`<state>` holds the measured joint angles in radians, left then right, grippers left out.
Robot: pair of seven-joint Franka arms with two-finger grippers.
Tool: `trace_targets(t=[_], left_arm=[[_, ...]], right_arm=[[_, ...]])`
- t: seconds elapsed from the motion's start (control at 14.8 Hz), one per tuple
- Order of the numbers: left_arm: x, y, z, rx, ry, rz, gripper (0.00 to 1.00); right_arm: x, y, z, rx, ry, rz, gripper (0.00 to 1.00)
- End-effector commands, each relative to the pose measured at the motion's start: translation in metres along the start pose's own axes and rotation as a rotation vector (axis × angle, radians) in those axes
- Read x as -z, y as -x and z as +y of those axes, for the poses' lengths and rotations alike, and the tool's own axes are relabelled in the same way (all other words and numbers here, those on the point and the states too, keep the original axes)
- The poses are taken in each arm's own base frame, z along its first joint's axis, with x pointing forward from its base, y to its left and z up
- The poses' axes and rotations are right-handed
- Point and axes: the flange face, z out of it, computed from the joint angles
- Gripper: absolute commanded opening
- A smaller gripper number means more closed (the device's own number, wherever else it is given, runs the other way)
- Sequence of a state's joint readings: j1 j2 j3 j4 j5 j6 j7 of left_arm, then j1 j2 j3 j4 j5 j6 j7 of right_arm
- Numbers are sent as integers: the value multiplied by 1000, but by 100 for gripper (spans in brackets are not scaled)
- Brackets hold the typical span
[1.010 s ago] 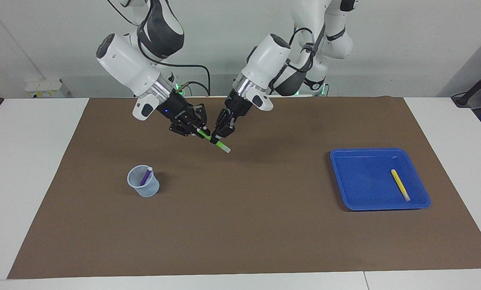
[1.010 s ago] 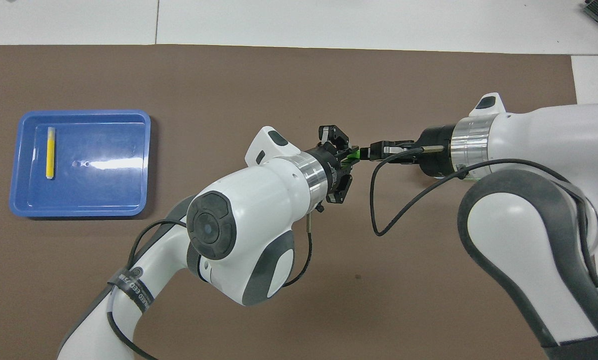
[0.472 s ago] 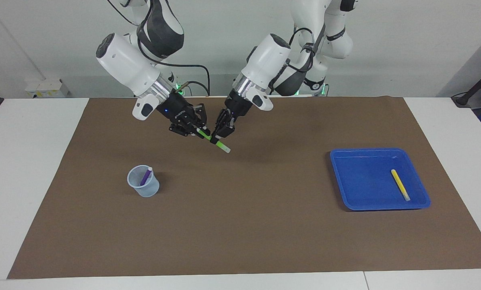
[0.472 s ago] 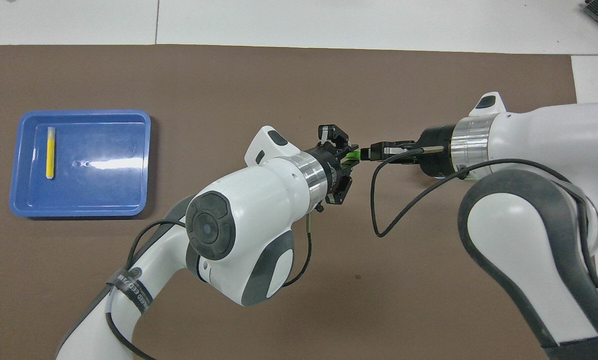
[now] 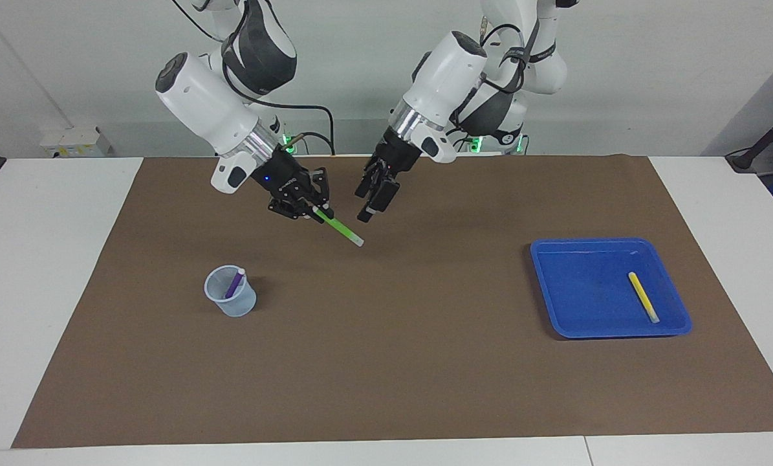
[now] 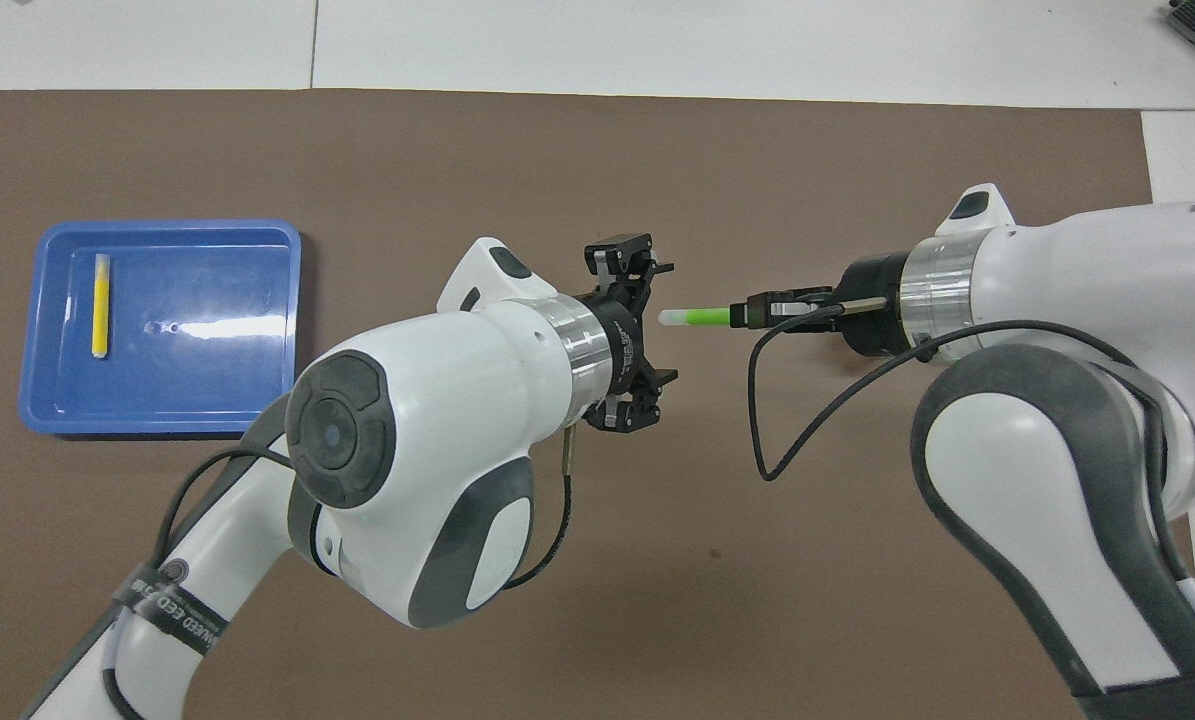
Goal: Transfer and insert pens with both arms
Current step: 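Carry the green pen to the cup with the right gripper while the left gripper withdraws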
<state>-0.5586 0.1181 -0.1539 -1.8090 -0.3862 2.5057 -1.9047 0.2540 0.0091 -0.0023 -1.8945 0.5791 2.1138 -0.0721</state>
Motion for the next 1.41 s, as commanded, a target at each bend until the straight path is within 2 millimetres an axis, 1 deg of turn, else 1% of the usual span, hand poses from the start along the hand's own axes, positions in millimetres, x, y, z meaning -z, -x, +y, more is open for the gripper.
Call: trace_targets(t=[0.0,0.13,0.27,0.34,0.4,0.54,0.67,0.81,0.88,0.94,1.01,1.08,1.15,1.28,1.35], left_arm=[[9,-21,-1,-161,-81,34,100],[18,-35,1,-251,-151,52,100],[29,-57,8,-320,-201,66,100],[31,-65,9,-374,-228,66,100],[37,-75,13,-427,-240,75,100],[43,-97,16,-518,-292,111,100],[58,-127,24,-612,-330,145,100],[74,-166,34,-705,-373,135,100],[79,-185,36,-744,-384,133,100],[89,-208,39,-784,-387,136,100],[98,-227,44,-802,-382,140,100],[109,-244,50,-779,-367,152,100],[117,-260,54,-751,-357,163,100],[131,-286,60,-706,-330,187,100],[138,-296,64,-687,-314,198,100]], right_arm=[[14,-11,17,41,66,-37,0],[26,-17,36,47,126,-47,0],[32,-18,51,62,196,-49,0],[34,-19,56,79,242,-54,0],[37,-18,65,92,290,-64,0],[43,-18,86,104,376,-81,0],[49,-18,103,148,419,-97,0],[52,-20,124,171,468,-115,0],[52,-21,133,181,490,-123,0],[53,-22,141,187,503,-125,0],[50,-23,148,190,507,-133,0],[48,-25,155,193,516,-138,0],[42,-27,160,197,521,-140,0],[33,-31,168,195,523,-138,0],[31,-33,169,199,525,-123,0]])
